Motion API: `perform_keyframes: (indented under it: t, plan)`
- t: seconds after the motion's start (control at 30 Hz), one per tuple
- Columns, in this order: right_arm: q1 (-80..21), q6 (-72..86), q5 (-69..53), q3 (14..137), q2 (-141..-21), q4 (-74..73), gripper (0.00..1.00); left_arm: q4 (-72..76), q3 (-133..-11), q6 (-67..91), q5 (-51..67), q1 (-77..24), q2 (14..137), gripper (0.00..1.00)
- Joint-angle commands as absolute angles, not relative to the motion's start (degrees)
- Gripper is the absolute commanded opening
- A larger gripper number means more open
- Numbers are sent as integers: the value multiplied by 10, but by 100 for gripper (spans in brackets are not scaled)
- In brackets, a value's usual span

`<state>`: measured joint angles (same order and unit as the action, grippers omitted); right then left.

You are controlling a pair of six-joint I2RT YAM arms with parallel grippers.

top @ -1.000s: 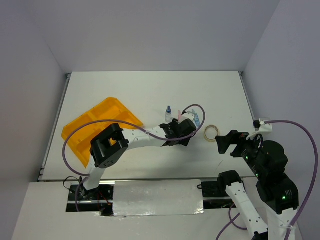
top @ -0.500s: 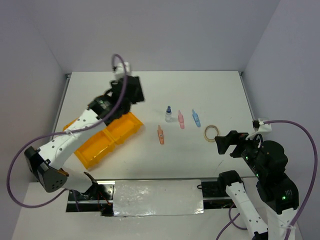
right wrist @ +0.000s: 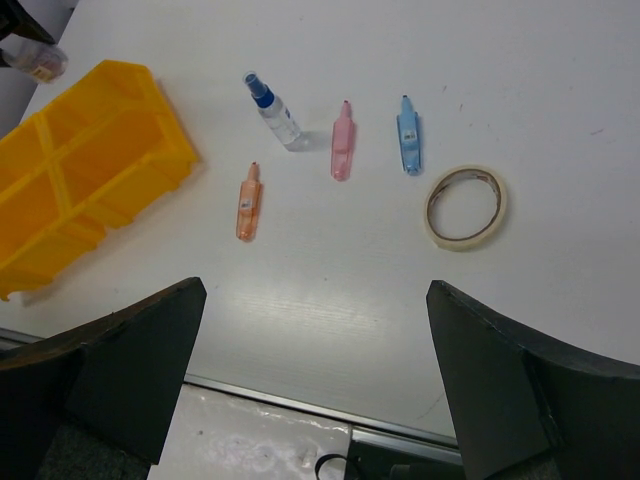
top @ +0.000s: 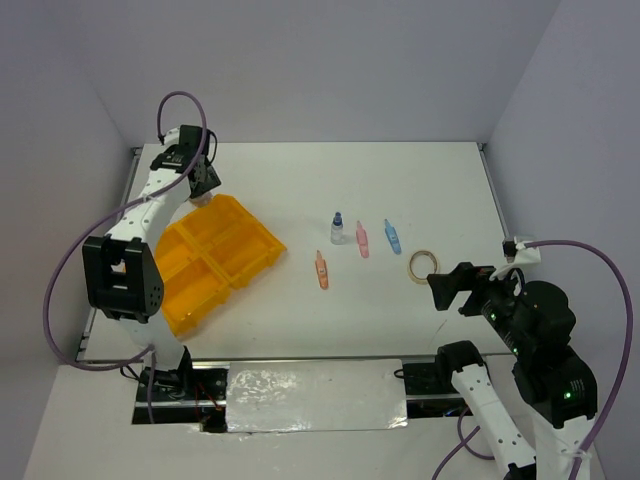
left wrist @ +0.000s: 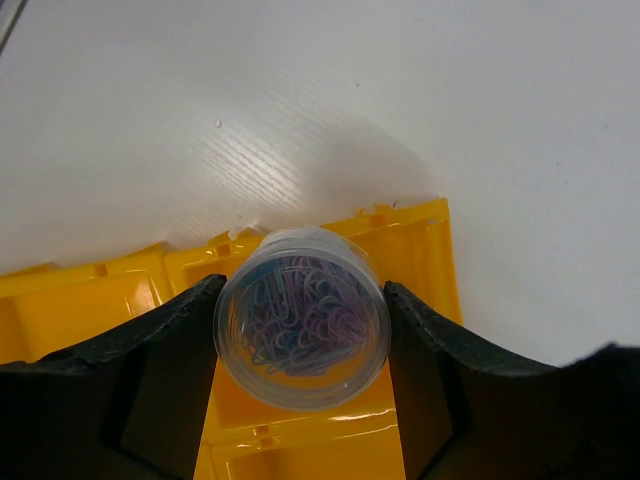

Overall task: Sort the stationery into containers
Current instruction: Place the stationery in the storage box.

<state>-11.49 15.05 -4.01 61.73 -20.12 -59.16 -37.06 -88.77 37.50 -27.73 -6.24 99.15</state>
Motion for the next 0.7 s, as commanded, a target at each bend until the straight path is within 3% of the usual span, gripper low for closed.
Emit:
perform_keyframes:
  t: [0.0, 0.47, 0.67]
  plan:
    - [-118, 139, -50, 613, -206, -560, 100, -362, -910, 377, -251, -63, 992, 26]
    - [-119, 140, -54, 600, -207, -550, 100, -301, -788, 403, -237, -64, 973, 32]
    - [-119, 141, -59, 599, -210, -548, 100, -301, -783, 400, -239, -72, 969, 65]
